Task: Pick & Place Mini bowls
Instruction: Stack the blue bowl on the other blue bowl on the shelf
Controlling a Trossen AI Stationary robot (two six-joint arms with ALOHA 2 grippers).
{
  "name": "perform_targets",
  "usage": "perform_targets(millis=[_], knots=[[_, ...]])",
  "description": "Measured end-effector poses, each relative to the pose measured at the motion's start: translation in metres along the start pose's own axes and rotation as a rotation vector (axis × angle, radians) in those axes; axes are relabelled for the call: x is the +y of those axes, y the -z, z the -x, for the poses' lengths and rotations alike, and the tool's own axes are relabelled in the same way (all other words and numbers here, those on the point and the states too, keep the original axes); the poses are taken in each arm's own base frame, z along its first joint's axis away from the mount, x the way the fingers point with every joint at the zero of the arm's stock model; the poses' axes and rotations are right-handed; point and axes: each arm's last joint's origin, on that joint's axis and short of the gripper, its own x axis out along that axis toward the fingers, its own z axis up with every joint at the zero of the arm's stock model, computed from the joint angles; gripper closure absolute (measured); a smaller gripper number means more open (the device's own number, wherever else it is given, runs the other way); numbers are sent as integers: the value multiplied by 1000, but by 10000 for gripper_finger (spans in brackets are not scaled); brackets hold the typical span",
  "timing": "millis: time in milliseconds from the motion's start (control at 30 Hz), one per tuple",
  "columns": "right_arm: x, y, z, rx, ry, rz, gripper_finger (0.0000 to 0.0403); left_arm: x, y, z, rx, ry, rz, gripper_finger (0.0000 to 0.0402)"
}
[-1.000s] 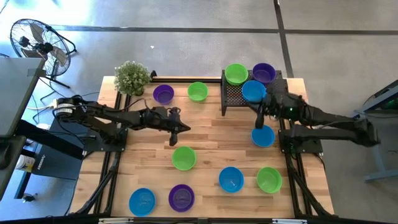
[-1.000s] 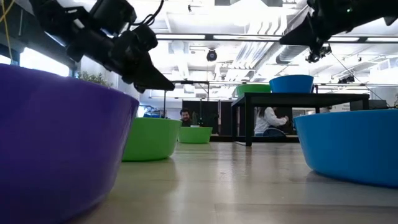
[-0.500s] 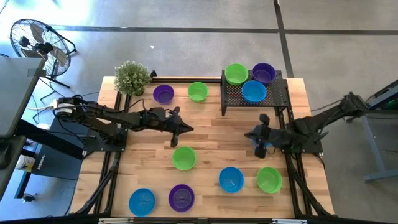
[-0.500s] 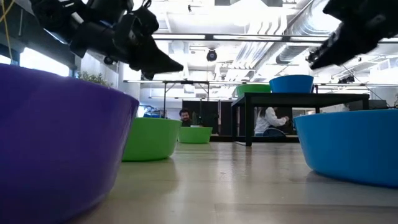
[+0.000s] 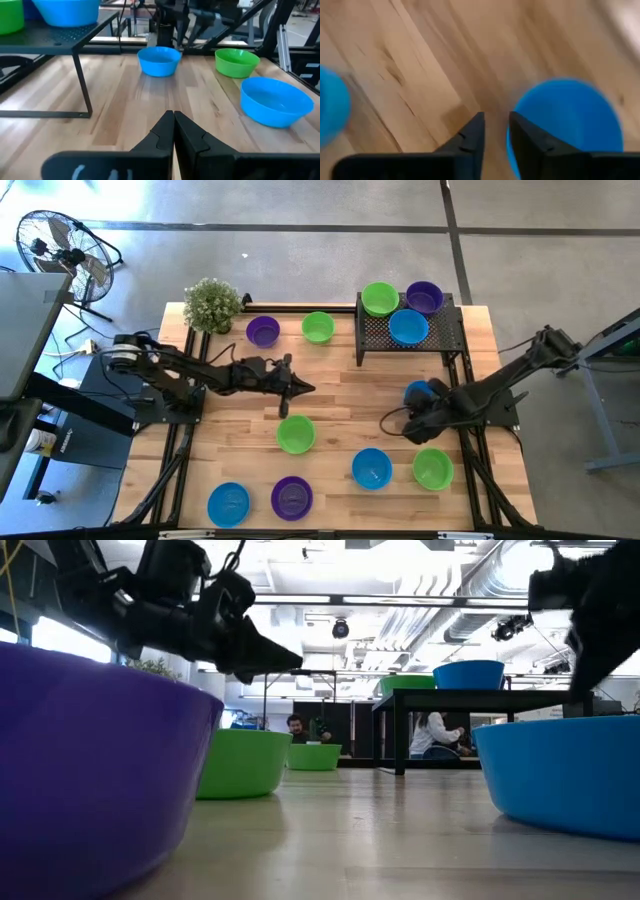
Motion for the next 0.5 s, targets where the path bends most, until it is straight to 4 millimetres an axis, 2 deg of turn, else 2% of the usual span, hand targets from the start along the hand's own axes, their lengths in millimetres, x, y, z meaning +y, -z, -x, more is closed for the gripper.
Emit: perform_targets(millis=[133,233,367,500], knots=[[8,4,-15,99,45,-5,271,0,2,-2,1,0,5,401],[10,3,-24,129,85,-9,250,0,2,-2,3,0,4,401],[8,-1,-34,164,148,-33,247,0,3,-2,9,1,1,401],[5,-4,-44,198,204,-51,265,0,4,-2,23,15,3,401]])
